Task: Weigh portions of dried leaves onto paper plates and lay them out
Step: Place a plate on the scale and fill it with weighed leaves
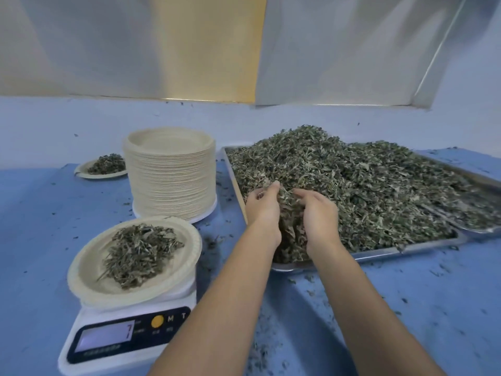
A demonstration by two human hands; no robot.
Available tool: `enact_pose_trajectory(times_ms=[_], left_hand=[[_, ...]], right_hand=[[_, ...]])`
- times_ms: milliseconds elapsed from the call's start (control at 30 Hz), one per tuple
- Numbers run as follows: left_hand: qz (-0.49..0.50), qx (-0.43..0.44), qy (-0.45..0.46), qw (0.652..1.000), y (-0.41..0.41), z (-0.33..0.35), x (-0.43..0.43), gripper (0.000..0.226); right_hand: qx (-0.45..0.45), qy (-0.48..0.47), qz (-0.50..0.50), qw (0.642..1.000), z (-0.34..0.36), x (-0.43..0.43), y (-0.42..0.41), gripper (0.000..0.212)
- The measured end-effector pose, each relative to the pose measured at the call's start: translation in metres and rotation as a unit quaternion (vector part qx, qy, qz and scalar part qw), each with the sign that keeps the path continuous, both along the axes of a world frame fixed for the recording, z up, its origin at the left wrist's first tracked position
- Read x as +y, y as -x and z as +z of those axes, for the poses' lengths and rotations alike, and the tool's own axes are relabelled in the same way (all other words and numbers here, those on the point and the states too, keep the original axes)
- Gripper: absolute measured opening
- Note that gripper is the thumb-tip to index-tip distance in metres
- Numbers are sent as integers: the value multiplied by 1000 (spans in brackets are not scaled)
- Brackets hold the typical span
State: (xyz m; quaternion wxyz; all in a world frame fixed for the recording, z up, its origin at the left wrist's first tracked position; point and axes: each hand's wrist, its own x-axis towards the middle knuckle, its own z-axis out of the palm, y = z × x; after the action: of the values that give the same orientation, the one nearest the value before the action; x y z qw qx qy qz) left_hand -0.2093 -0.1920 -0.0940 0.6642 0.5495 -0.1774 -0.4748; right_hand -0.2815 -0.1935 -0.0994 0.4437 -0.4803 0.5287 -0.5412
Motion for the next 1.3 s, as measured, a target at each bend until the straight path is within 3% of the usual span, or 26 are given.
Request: enact_pose_trajectory(times_ms=[200,400,567,700,900,1100,1233,1300], left_hand=[[-73,-84,47,993,-5,6,5,27],[-88,-123,71,986,-10,8,5,43],[-148,-285,26,947,-10,1,10,54],[-191,-341,-2,920,-8,-4,12,63],[-175,-348,68,918,-12,4,12,56],[-172,-264,144,938,-26,18,26,46],[-141,-210,184,950,-46,25,40,24],[-117,-210,186,953,-58,30,48,26]], right_hand=[[29,54,-6,998,-2,-4,-1,34],[48,90,-6,995,-4,-3,-9,26],[86,101,-28,991,-5,-1,-13,26],[101,102,-32,989,-8,0,-15,31],[75,123,-38,989,-5,4,-16,33],[16,178,-36,983,8,16,-32,30],[-39,210,-21,977,17,31,-58,35],[-42,216,-8,976,20,37,-73,32]])
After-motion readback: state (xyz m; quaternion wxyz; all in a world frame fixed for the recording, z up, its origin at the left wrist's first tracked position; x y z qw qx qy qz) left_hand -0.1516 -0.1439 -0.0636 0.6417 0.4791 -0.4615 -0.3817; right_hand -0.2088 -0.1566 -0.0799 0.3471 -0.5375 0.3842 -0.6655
